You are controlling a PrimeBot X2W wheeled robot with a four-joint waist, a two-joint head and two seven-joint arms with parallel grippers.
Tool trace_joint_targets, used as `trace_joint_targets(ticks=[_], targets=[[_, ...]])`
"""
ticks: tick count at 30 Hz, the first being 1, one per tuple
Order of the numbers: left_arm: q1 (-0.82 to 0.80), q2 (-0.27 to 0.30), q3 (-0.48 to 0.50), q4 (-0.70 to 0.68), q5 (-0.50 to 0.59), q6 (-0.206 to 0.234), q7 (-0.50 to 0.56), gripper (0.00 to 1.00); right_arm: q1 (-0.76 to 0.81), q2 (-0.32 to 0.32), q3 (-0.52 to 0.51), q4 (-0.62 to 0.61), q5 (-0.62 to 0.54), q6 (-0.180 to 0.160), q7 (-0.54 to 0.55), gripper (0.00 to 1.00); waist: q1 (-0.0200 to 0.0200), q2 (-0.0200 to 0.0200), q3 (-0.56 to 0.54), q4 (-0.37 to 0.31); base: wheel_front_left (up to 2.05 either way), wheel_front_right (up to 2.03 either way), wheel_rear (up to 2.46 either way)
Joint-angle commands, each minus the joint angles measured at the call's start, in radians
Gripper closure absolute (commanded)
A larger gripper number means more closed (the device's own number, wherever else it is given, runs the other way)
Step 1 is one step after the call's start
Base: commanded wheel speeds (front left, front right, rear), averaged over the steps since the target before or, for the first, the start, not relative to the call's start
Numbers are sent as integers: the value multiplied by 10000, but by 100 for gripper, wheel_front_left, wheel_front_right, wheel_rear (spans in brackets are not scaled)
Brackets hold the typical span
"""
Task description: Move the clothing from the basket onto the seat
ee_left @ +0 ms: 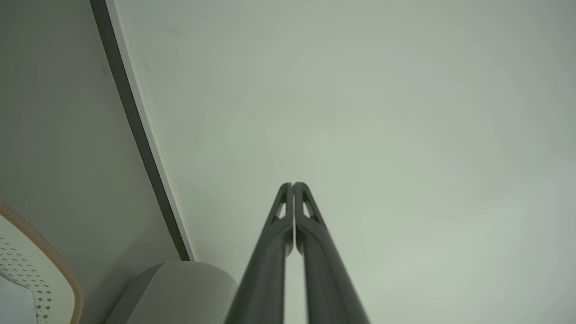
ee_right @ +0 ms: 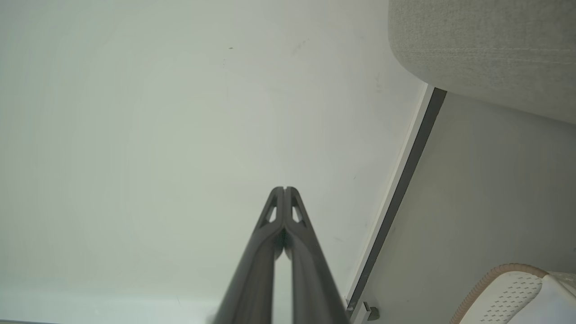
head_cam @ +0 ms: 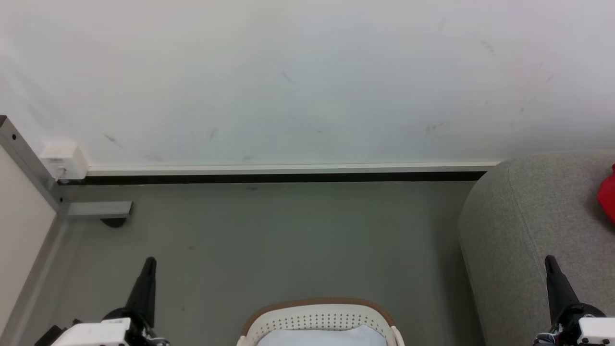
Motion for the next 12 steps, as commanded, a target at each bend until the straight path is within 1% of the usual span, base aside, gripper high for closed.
trace_joint_targets(ticks=[1, 12], targets=[[-94, 21, 17, -26, -140, -49, 38, 100, -120, -65, -38, -49, 8, -21, 26, 100, 0, 0, 0, 0, 0, 0, 0], [-94, 21, 16, -27, -140, -49, 38, 100, -120, -65, -38, -49, 8, -21, 26, 100, 0, 0, 0, 0, 0, 0, 0]])
